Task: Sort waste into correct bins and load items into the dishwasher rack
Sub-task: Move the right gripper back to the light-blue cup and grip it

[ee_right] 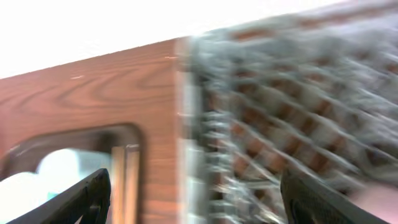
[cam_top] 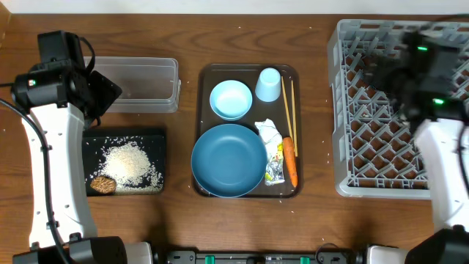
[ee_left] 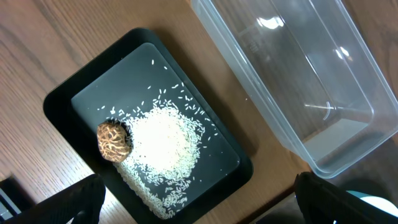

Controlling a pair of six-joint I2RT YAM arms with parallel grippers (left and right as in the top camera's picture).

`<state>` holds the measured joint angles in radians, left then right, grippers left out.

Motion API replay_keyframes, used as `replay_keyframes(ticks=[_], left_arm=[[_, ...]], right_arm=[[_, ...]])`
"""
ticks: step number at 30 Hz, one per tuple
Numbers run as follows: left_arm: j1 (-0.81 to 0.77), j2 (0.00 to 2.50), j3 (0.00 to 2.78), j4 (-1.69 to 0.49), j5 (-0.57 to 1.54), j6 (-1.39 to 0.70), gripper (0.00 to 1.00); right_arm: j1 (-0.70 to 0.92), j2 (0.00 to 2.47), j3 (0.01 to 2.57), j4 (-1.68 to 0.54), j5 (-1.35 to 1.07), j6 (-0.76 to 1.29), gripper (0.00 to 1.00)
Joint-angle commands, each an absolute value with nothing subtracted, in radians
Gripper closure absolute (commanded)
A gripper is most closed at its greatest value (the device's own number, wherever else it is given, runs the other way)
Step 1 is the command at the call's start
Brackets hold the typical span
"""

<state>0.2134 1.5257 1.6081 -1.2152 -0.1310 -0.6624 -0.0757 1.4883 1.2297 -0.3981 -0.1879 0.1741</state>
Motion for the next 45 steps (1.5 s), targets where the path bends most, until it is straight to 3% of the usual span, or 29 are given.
replay_keyframes(ticks=[1, 5, 12, 15, 33, 40, 43, 45], left_arm=[[0.216, 1.509, 1.621, -1.219, -0.14, -0.679, 0.02], [0.216, 1.509, 1.621, -1.219, -0.14, -0.679, 0.02], [0.216, 1.509, 1.621, -1.219, -0.14, -0.679, 0.02], [0.216, 1.509, 1.621, -1.219, -0.14, -0.678, 0.02], [0.216, 1.509, 1.621, -1.219, -0.14, -0.679, 0.02], [0.216, 1.509, 1.621, -1.219, -0.14, -0.679, 0.02], [0.216, 1.509, 1.621, -1.219, -0.14, -0.679, 0.02], [0.216, 1.509, 1.621, -1.219, -0.14, -0.679, 0.02]], right_arm=[[0.046, 1.53, 1.243, -0.338, -0.187, 0.178, 0.2], [0.176, 1.628, 1.243, -0.206, -0.114, 0.178, 0.17], [0.331, 1.872, 1.243, 0.092, -0.088, 0.178, 0.01], [0.363, 1.959, 1.243, 0.181, -0.038, 0.178, 0.01], [0.414, 2.048, 1.243, 0.165, -0.048, 0.186, 0.01], [0.435, 2.048, 1.243, 0.134, 0.101, 0.186, 0.01], [0.432, 2.048, 1.243, 0.126, 0.101, 0.186, 0.05], [0.432, 2.048, 1.243, 0.125, 0.101, 0.186, 0.19]])
